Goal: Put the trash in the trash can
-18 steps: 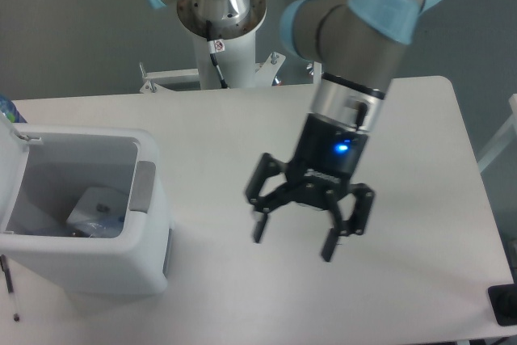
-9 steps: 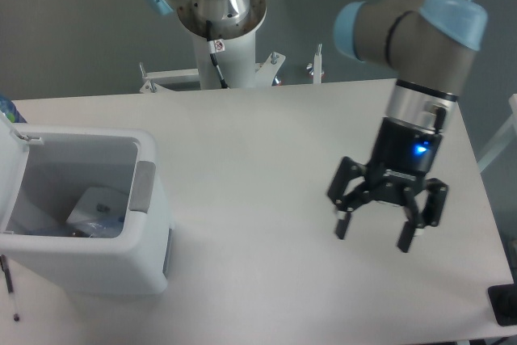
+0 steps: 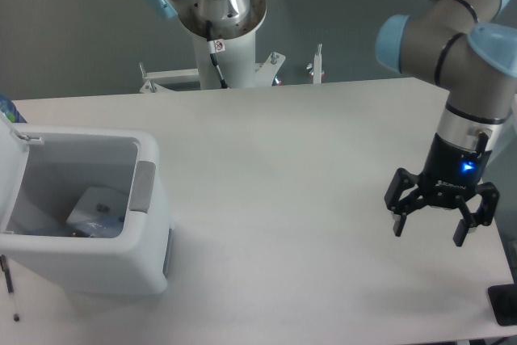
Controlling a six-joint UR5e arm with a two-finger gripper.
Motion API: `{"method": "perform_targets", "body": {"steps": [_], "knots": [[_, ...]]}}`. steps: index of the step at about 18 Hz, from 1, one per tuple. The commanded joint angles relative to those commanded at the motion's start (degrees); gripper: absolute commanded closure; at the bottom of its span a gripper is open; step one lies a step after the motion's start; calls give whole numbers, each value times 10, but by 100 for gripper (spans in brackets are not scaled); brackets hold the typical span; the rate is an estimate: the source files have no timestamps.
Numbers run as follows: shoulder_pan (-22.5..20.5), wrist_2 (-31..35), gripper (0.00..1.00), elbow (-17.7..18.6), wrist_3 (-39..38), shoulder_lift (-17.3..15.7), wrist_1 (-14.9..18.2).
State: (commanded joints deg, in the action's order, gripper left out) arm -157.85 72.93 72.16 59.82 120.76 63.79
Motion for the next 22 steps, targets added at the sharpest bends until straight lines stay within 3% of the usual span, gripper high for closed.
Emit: {"method": "perform_targets", "body": {"steps": [4, 8, 11, 19, 22], "knots": [[0, 69, 0, 3, 149, -5, 55], [-1, 100, 0, 21, 233, -7, 56], [-1, 128, 0, 56, 303, -19, 53], [18, 194, 0, 56, 317, -23, 53], [18, 192, 0, 59, 318, -24, 51]]}}
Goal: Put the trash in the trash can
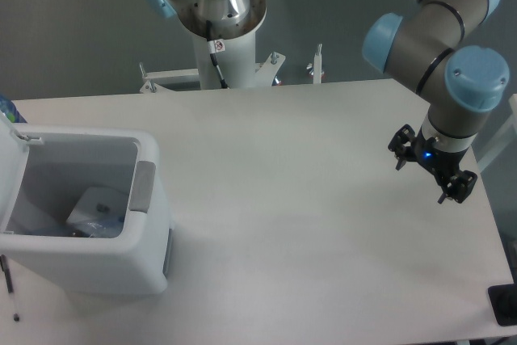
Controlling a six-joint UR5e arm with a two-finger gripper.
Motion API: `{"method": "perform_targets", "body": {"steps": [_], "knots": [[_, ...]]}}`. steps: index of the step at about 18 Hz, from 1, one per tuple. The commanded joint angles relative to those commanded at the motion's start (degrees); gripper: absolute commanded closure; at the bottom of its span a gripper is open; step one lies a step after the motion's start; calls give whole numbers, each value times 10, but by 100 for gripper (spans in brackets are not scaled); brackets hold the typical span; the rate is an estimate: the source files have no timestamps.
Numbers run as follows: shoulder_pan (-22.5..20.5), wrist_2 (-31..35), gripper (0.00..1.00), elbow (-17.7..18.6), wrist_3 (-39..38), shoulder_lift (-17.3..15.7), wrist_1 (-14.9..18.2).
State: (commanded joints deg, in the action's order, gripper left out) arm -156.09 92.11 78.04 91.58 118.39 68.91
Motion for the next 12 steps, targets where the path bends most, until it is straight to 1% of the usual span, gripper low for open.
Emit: {"method": "perform_targets", "body": {"steps": [7, 12], "knots": [[1, -1, 0, 8, -4, 0, -10], [1, -1, 0, 9, -7, 0, -10]]}}
